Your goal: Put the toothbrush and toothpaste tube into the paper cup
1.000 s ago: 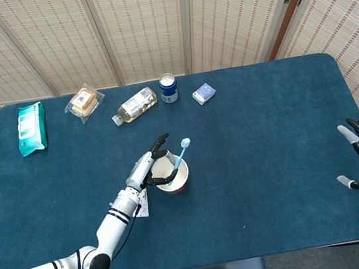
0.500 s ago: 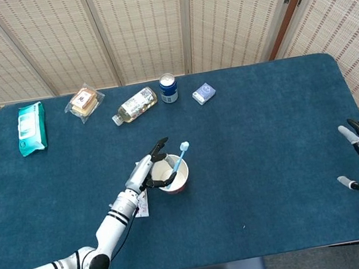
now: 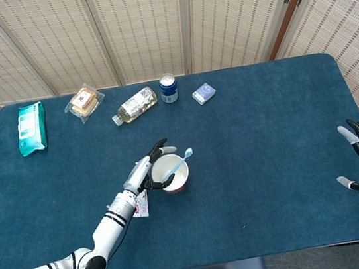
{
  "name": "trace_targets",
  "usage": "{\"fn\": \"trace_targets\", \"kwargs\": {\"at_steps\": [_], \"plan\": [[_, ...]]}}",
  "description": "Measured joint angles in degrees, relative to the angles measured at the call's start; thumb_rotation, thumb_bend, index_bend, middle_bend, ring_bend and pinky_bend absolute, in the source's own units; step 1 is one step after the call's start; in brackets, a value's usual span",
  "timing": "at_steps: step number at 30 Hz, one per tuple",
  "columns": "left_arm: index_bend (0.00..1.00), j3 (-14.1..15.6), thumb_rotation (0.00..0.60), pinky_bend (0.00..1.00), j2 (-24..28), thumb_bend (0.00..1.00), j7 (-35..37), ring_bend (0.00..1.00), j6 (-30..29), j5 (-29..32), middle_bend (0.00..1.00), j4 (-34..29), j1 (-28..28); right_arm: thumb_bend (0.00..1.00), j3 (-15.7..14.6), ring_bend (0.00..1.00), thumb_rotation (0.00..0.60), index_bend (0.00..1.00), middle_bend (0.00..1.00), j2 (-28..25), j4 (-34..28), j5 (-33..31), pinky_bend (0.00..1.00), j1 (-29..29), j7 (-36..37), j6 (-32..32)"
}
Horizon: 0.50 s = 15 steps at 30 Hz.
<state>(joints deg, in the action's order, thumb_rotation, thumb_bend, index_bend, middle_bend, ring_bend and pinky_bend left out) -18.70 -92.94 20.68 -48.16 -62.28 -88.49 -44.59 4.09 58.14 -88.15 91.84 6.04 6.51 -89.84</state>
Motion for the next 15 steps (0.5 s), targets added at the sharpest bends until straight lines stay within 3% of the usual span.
{"fn": "trace_targets", "kwargs": {"at_steps": [10, 12, 15], "plan": [[0.02, 2.2, 0.6, 0.0, 6.9, 0.36, -11.2, 0.0, -2.5, 1.4, 0.0, -8.4, 1.3, 0.0, 0.1, 0.0, 0.6, 0.0, 0.0, -0.7, -1.3, 0.6, 0.29, -0.3, -0.9, -1.1], [0.0, 3.0, 0.6, 0.0, 9.3, 0.32, -15.3, 0.0, -3.3, 2.3, 0.0, -11.1, 1.6, 0.0, 0.2, 0.0, 0.6, 0.0, 0.0, -0.9, -1.8, 0.9, 0.29, -0.5, -1.4, -1.5], [0.0, 4.4, 0.6, 0.0, 13.7, 0.16, -21.1, 0.0, -4.3, 4.0, 0.0, -15.4, 2.1, 0.0, 0.2, 0.0, 0.6, 0.0, 0.0, -1.2, -2.5, 1.1, 0.29, -0.6, -2.3, -1.9]]}}
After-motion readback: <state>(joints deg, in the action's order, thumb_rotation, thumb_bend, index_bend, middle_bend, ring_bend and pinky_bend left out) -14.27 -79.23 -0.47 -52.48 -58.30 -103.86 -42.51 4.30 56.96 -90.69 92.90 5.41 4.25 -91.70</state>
